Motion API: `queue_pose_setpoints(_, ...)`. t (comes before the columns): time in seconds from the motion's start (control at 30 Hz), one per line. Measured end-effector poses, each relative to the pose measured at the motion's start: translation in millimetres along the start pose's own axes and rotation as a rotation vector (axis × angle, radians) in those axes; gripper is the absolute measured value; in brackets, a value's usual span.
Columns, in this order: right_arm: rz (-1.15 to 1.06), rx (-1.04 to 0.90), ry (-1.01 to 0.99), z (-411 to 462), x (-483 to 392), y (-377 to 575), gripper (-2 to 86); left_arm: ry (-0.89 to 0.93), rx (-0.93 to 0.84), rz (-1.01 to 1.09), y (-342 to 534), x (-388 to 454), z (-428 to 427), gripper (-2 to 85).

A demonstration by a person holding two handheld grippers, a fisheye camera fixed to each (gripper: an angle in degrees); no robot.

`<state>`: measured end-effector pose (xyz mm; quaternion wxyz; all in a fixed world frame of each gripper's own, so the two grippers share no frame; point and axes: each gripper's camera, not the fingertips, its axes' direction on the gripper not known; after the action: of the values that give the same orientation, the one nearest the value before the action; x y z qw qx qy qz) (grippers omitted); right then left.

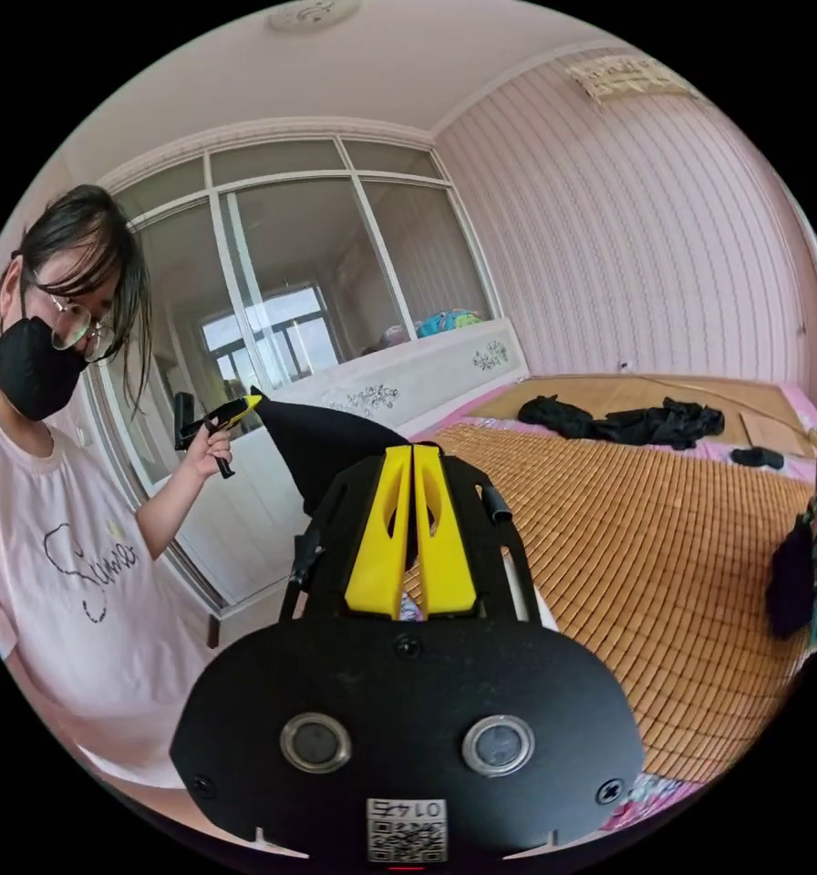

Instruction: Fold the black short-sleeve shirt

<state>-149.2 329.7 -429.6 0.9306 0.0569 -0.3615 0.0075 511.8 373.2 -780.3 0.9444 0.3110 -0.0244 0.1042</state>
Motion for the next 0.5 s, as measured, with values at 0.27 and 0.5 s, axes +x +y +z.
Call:
queue_pose_setpoints(0.27,-0.029,0.104,0.167,-0.2,48.6,-158.5,-0.4,-0.071,-0.078,-0.036,-134.8,-6.8,135.7,-0.9)
queue_pose_setpoints(0.5,-0.286,0.264,0.221,-75.8,-4.7,-203.7,-0.6,0.056,0.151,0.06,-200.4,41.0,136.3,-0.8)
